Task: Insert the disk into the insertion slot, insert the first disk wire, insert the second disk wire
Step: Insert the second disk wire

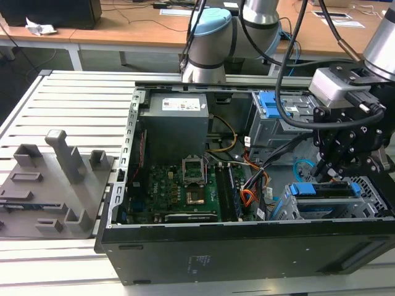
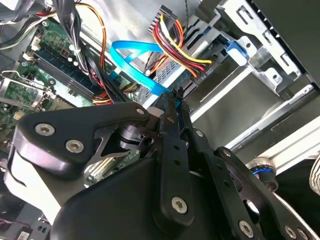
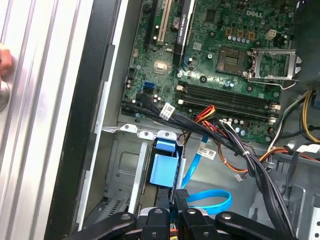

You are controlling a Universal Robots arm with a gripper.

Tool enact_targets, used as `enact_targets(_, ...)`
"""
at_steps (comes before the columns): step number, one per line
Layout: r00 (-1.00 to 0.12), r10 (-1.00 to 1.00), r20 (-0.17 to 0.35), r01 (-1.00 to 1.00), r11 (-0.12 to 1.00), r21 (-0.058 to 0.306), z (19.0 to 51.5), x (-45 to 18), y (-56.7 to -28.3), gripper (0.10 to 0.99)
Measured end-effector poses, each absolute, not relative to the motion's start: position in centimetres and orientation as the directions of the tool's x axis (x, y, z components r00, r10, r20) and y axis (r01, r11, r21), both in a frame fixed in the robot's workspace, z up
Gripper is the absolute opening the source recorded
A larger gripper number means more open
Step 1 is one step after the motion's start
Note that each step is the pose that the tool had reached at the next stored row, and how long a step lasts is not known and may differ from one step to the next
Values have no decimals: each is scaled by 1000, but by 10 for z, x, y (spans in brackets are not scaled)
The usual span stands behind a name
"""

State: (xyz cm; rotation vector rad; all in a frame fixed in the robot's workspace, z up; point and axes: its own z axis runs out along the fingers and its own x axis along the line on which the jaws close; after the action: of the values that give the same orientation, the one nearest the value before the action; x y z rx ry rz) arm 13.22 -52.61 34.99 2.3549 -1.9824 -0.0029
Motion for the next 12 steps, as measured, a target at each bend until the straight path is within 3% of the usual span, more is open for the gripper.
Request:
enact_targets(7,40,-998,39,-998,-38,50,347,133,-526,161)
enact_targets(12,35,-999,39,-998,-33,51,346,143,-527,161)
